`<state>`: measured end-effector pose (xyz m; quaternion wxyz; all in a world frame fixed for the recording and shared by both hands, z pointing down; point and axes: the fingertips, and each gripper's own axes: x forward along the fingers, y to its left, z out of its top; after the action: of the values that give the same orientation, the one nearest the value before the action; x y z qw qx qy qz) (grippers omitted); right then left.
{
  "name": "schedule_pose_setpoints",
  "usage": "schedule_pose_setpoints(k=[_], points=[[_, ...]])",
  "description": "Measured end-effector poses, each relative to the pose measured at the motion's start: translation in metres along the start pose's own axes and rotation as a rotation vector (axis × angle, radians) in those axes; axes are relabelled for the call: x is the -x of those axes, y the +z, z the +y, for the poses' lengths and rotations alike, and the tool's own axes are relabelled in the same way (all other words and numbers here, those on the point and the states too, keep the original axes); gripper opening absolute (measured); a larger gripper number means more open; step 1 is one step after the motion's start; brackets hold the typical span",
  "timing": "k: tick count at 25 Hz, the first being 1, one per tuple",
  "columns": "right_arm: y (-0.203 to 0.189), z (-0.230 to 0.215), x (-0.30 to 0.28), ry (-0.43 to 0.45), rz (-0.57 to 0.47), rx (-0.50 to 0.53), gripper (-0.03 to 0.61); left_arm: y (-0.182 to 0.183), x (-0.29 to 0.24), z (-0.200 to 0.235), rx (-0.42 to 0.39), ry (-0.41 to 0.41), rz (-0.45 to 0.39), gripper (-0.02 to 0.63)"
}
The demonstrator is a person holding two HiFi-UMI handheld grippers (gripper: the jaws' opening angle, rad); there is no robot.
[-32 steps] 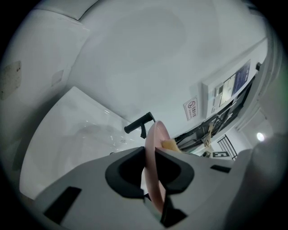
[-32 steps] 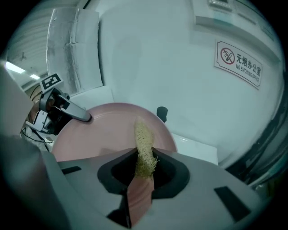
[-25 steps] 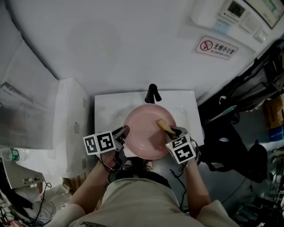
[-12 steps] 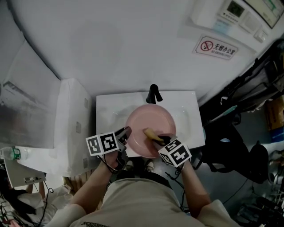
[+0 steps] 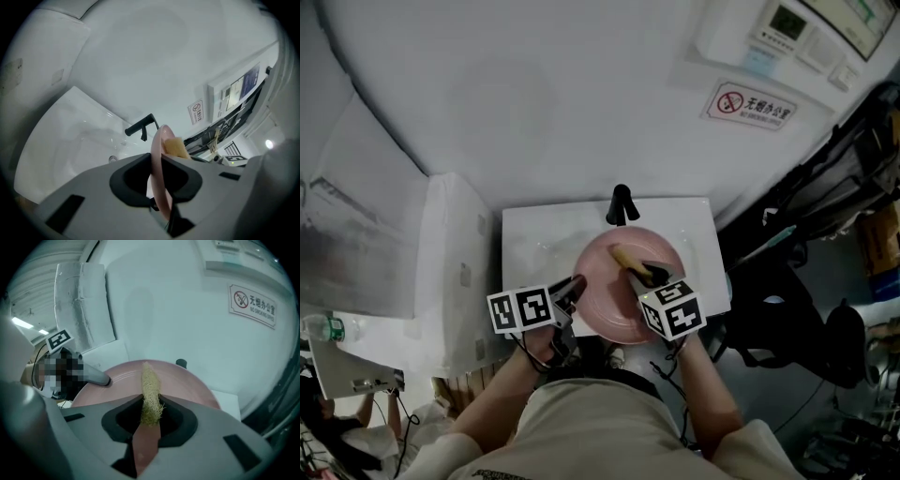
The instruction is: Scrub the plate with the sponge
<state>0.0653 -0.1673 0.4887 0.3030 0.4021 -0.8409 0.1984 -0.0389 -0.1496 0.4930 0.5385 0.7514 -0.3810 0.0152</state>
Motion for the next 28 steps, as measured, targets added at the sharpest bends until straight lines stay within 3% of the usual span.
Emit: schedule_pose_setpoints(k=[3,7,28], points=[[0.016,-0.019,0.012,-0.051,-0.069,-0.038,0.077,0.003,0.002,-0.003,0.033,-0.021,-0.013,0.051],[0.042,-0.029,0.038,-0.059,-0.185,-0.084,0.077,0.011,0.006,-0.009,0.019,-0.024,-0.03,0.049],[0.13,-0.044,0.173,-0.066,-0.604,-0.044,0.08,0.079,0.025,-0.051,-0.025,-0.018,-0.195,0.044]])
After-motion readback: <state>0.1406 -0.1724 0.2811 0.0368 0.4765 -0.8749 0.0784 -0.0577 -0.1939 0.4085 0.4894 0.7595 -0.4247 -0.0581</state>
